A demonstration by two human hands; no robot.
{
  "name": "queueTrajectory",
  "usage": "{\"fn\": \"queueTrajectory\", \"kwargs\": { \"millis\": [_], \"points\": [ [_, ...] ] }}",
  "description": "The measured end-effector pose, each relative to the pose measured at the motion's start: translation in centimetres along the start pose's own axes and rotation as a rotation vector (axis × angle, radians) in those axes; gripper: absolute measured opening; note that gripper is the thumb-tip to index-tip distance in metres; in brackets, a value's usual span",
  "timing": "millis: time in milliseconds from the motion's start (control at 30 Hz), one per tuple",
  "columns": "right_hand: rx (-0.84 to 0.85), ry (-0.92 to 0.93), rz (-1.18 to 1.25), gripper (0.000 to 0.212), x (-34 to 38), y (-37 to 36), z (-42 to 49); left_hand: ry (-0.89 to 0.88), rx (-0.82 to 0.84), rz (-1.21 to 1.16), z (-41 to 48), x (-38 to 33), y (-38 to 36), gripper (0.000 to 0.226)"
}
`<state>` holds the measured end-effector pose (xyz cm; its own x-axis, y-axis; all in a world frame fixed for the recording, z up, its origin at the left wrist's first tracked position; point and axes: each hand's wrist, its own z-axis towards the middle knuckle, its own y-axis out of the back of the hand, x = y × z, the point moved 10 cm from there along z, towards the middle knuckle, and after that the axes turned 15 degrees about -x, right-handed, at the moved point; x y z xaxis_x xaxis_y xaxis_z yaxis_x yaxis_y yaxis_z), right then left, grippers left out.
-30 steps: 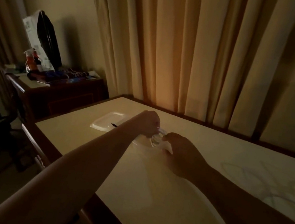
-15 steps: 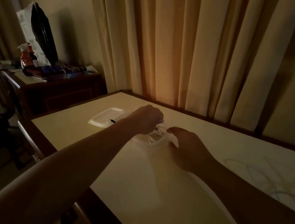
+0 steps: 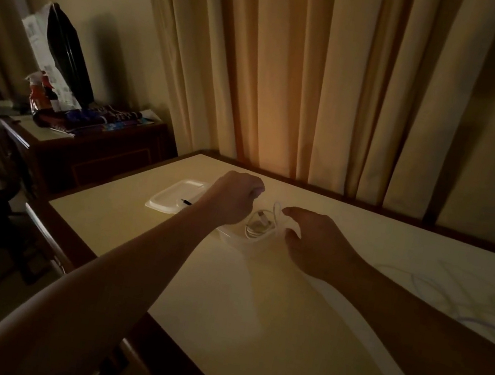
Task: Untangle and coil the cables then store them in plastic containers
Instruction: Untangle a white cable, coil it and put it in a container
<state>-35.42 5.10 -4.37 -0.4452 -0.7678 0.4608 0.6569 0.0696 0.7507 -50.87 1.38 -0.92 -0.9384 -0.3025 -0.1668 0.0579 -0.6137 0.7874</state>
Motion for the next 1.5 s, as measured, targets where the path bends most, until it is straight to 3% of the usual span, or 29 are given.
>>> {"fn": "queueTrajectory", "kwargs": {
  "millis": [200,367,433,533,667,733,800,933,1033,1100,1200,1333,1433,1500],
  "points": [
    [-0.031,0.032,-0.058,0.048,-0.5,3.3,-1.3,0.021,-0.178,-0.152,-2.6,-3.8,4.7,0.032],
    [-0.109,-0.006,-0.13,0.031,-3.5,10.5,-4.8,-0.048,-0.182,-0.298,-6.4,-10.7,6.0,0.024],
    [-0.106,-0.037,-0.177,0.022,-5.8,14.1,-7.0,-0.103,-0.131,-0.365,-7.8,-14.3,5.4,0.022],
    [0.083,-0.105,-0.278,0.019,-9.4,17.5,-10.7,-0.209,-0.027,-0.421,-9.4,-20.2,3.9,0.021],
    [0.208,-0.12,-0.351,0.036,-12.1,19.2,-15.7,-0.3,0.213,-0.351,-11.1,-27.0,0.0,0.033],
    [0.158,-0.097,-0.414,0.038,-13.2,19.7,-16.5,-0.257,0.365,-0.312,-12.0,-28.9,-2.0,0.043],
    [0.027,-0.095,-0.376,0.024,-13.9,21.1,-16.5,-0.231,0.415,-0.321,-12.5,-30.3,-2.8,0.038],
    [-0.193,-0.075,-0.22,0.02,-13.8,24.7,-15.8,-0.078,0.254,-0.548,-10.8,-30.5,-0.7,0.008],
    [-0.217,-0.057,-0.155,0.026,-13.1,26.9,-15.2,0.238,0.228,-1.081,-8.8,-29.4,1.8,0.012],
    [-0.202,-0.141,-0.005,0.032,-13.0,28.0,-14.8,0.28,0.195,-1.291,-7.0,-29.5,4.0,0.012],
    [-0.103,-0.271,0.128,0.034,-13.0,27.6,-14.1,0.208,0.181,-1.38,-5.5,-30.8,6.3,0.012],
    [0.076,-0.185,-0.006,0.024,-11.9,25.6,-13.7,0.258,0.12,-1.528,-4.2,-31.4,8.4,0.013],
    [-0.019,-0.191,-0.09,0.032,-12.3,27.7,-12.9,0.412,0.029,-1.586,-3.3,-28.9,8.7,0.014],
    [-0.135,-0.18,-0.094,0.032,-11.8,29.9,-12.1,0.428,0.019,-1.428,-3.3,-27.6,8.0,0.019]
  ]
}}
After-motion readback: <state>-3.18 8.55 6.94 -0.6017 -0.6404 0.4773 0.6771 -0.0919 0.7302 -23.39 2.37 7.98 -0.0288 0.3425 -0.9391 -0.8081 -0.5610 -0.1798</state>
